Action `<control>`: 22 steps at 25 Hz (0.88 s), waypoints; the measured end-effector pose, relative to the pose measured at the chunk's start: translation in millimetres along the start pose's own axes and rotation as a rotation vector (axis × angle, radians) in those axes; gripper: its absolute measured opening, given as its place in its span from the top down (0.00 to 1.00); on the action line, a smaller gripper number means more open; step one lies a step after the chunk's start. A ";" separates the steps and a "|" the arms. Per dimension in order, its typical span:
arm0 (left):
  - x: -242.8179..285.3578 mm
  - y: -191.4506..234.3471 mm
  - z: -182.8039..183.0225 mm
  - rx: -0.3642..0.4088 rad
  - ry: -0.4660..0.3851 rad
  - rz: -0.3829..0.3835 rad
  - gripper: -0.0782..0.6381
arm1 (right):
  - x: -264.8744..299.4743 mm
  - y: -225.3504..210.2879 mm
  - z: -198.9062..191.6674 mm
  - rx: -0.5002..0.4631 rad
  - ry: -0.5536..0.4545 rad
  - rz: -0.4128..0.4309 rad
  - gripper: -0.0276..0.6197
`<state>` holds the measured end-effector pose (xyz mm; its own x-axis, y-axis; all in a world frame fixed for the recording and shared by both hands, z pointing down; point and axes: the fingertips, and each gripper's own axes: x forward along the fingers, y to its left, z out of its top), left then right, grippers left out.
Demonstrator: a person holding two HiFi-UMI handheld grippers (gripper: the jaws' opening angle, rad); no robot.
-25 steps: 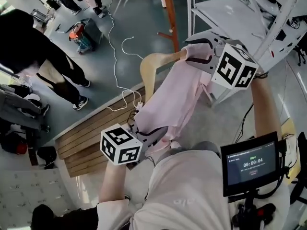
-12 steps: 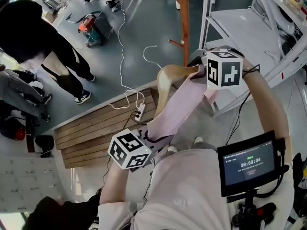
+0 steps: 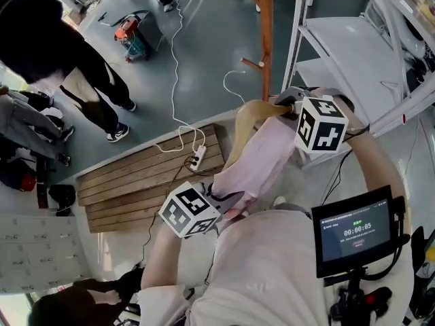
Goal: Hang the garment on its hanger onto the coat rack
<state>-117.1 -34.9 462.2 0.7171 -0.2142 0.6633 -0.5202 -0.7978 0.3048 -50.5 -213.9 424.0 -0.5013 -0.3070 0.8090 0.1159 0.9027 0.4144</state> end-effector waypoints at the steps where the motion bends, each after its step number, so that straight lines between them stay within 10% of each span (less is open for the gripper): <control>1: -1.5 3.7 1.8 0.020 0.004 0.007 0.84 | -4.2 -2.7 -0.3 0.009 -0.001 -0.030 0.85; 22: -51.5 74.7 158.3 0.354 0.072 0.103 0.84 | -116.8 -143.3 -11.9 0.146 -0.036 -0.422 0.85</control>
<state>-119.5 -172.6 342.6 0.6279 -0.2734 0.7286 -0.3866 -0.9222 -0.0129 1.7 -311.1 275.1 -0.5085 -0.6492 0.5657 -0.2262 0.7346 0.6397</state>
